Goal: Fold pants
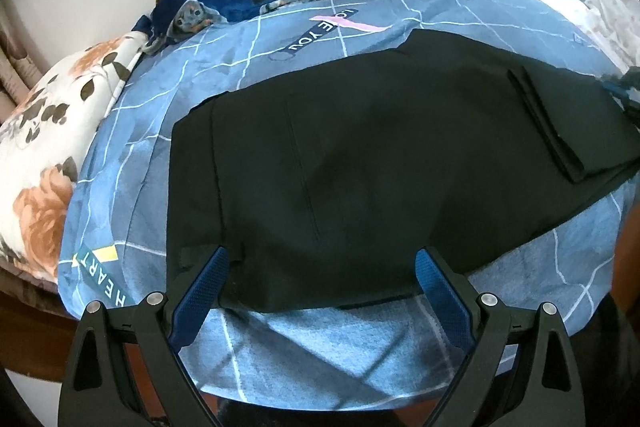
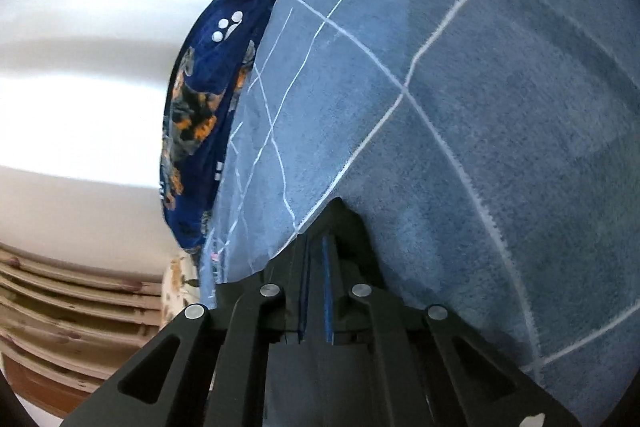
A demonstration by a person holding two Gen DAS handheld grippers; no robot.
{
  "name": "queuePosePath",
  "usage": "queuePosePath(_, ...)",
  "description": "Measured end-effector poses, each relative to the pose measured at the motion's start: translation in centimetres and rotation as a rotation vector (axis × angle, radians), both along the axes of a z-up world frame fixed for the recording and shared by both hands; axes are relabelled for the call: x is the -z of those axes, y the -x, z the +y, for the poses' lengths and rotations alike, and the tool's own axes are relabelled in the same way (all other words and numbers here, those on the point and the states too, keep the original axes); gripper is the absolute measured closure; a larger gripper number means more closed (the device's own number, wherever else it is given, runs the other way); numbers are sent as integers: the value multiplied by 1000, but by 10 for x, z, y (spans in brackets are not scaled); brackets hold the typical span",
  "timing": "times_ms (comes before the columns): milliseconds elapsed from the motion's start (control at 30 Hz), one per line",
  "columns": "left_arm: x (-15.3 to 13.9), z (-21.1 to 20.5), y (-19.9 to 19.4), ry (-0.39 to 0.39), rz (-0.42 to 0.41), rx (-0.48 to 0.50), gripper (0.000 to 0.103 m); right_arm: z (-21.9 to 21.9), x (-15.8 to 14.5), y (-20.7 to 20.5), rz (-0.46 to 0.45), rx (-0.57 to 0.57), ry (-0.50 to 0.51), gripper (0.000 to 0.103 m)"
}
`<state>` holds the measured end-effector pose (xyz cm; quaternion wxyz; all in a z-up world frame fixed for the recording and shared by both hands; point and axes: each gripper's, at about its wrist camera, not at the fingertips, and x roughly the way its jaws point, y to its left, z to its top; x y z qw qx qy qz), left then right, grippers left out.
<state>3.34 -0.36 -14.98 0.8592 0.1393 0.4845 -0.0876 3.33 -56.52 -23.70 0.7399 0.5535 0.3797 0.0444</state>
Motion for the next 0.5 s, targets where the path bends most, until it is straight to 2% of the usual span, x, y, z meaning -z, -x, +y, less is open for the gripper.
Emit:
queuePosePath(67,-2,0,1,-2,-12,5,9,-4,-6,13,-57,17,-25,80)
queuePosePath(133,-3,0,2,3,-17,6,9,-5,-13,33,-120,1,-41,75)
queuePosePath(267,1,1,-1,12,2,1,9,3,-18,68,-218,-47,-70,75)
queuePosePath(433,1,4,0,13,-4,-8,9,21,-9,92,-243,-102,-40,75)
queuePosePath(500,-2,7,0,23,-12,-19,9,22,1,96,-235,-89,-47,84)
